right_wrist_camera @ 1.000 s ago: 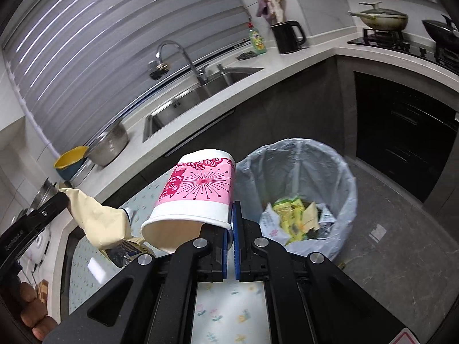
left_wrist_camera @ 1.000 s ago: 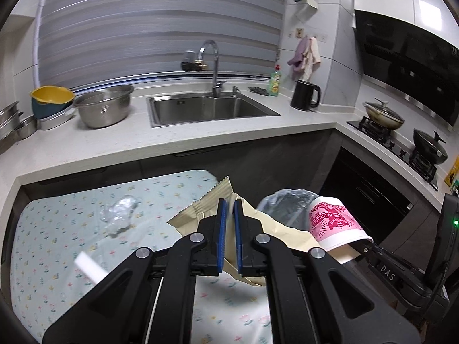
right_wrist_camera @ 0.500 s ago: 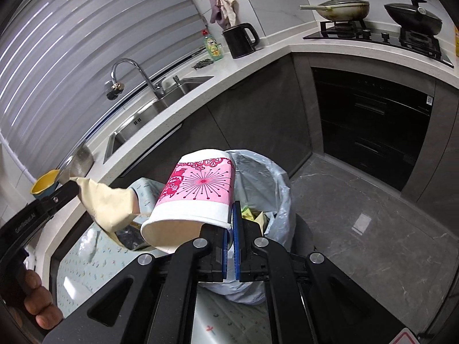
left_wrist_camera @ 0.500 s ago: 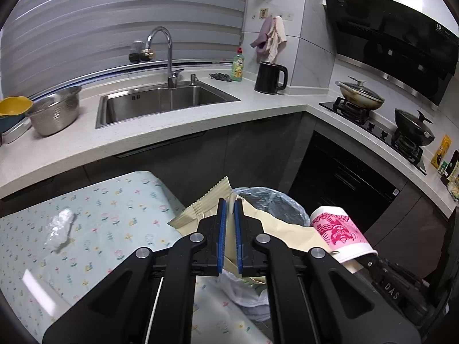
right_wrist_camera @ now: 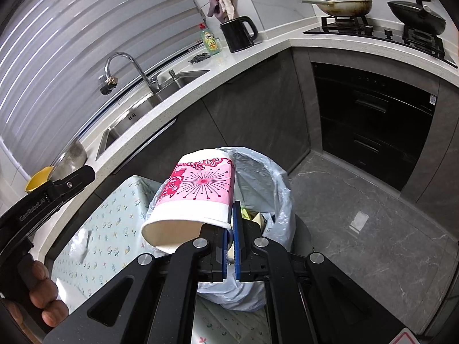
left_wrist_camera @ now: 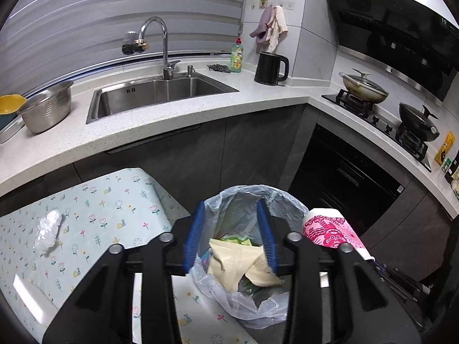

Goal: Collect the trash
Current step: 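Open both grippers to drop the packet and cup into the bin, then move the left gripper to the white sponge block and grasp it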

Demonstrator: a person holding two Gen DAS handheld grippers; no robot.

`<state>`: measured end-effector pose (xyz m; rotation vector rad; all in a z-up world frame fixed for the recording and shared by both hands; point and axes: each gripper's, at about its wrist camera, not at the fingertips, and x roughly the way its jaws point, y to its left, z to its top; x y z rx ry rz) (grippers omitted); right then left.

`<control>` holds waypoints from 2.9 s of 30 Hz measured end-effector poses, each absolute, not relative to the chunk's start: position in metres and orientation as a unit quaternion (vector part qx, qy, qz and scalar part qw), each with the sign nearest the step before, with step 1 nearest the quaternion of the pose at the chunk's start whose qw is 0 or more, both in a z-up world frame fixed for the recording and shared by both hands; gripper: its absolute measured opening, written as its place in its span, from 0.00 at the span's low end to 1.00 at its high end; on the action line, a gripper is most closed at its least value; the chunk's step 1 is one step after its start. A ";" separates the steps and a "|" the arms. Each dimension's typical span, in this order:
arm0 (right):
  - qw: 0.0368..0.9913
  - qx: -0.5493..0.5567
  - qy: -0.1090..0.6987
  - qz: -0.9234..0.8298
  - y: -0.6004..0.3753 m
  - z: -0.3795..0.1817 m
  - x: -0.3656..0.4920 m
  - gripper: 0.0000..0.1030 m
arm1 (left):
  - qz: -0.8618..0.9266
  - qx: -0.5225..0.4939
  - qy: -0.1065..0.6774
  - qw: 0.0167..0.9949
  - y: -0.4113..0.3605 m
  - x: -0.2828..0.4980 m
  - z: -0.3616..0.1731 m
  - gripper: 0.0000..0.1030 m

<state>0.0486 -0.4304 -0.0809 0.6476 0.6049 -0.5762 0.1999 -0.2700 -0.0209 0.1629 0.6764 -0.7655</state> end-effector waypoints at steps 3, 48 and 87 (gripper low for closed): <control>0.867 0.302 0.292 -0.268 -0.427 -0.080 0.061 0.07 | -0.359 0.074 0.323 0.873 -0.260 0.203 -0.020 0.42; 0.901 0.246 0.325 -0.148 -0.264 -0.054 0.135 0.43 | -0.100 0.024 0.392 0.914 -0.047 0.244 -0.043 0.87; 0.895 0.197 0.395 -0.064 -0.164 -0.088 0.240 0.45 | -0.079 -0.037 0.462 0.882 0.029 0.294 -0.092 0.42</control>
